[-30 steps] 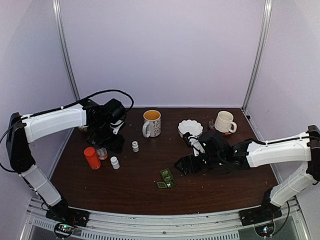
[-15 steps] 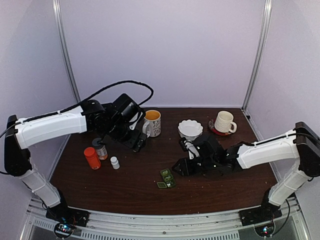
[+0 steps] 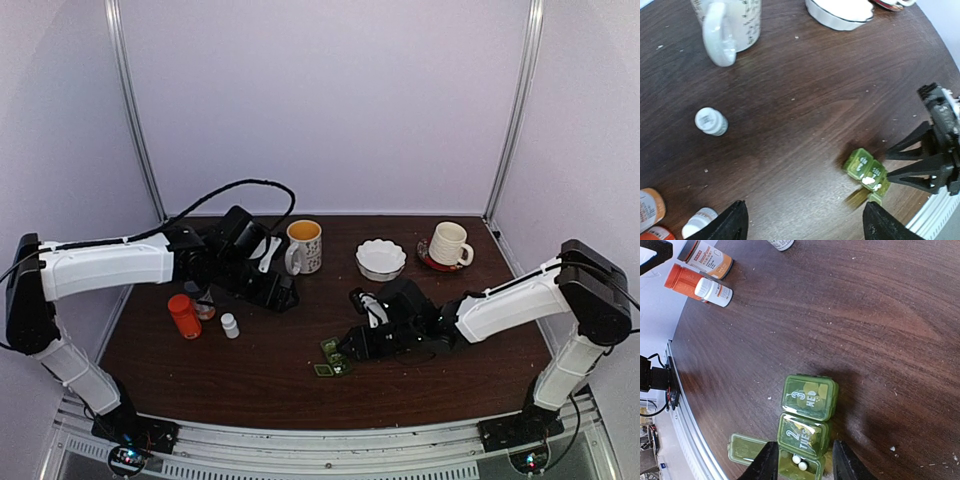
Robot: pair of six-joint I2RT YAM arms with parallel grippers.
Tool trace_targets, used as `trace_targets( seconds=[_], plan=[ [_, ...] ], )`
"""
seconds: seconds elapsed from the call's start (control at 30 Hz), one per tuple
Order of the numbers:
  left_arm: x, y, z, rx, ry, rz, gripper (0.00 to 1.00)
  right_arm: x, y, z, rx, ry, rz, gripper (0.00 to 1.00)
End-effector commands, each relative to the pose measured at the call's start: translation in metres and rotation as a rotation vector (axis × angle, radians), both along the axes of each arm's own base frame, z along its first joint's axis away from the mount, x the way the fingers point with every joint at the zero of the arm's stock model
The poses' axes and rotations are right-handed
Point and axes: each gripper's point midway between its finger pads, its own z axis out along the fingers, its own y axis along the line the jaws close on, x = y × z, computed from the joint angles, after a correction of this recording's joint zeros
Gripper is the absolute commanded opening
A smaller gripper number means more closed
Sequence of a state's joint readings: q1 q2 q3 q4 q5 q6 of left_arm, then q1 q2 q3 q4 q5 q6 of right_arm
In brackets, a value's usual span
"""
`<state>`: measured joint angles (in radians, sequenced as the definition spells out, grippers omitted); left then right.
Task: Sort the pills into containers
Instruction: Hold the pill container at the center of the board.
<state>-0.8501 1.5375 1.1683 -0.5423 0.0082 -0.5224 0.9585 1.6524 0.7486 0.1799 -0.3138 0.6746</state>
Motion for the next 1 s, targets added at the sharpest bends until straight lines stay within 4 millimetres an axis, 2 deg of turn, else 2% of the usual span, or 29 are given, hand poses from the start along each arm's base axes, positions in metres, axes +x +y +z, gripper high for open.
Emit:
trace_targets(
  seconds=[0.0,0.17,0.5,0.73,0.87,0.97],
  plan=[
    [-0.002,-0.024,0.001,-0.083,0.021,-0.054,0.81,-0.006,0.005,-0.008,0.038,0.032,0.000,0.40],
    [-0.010,-0.040,-0.006,-0.076,0.044,-0.100,0.79,-0.011,0.007,-0.011,0.062,0.048,0.006,0.40],
    [-0.021,-0.063,-0.047,-0.039,0.178,-0.141,0.68,-0.021,0.028,-0.008,0.105,0.058,0.052,0.38],
    [-0.031,-0.086,-0.065,-0.095,0.253,-0.231,0.64,-0.018,0.018,-0.008,0.076,0.030,0.022,0.38],
    [-0.035,-0.100,-0.076,-0.111,0.302,-0.278,0.54,-0.016,0.009,-0.004,0.079,0.004,-0.012,0.37],
    [-0.036,-0.103,-0.084,-0.112,0.330,-0.288,0.51,-0.015,0.005,-0.002,0.079,-0.005,-0.021,0.37]
  ],
)
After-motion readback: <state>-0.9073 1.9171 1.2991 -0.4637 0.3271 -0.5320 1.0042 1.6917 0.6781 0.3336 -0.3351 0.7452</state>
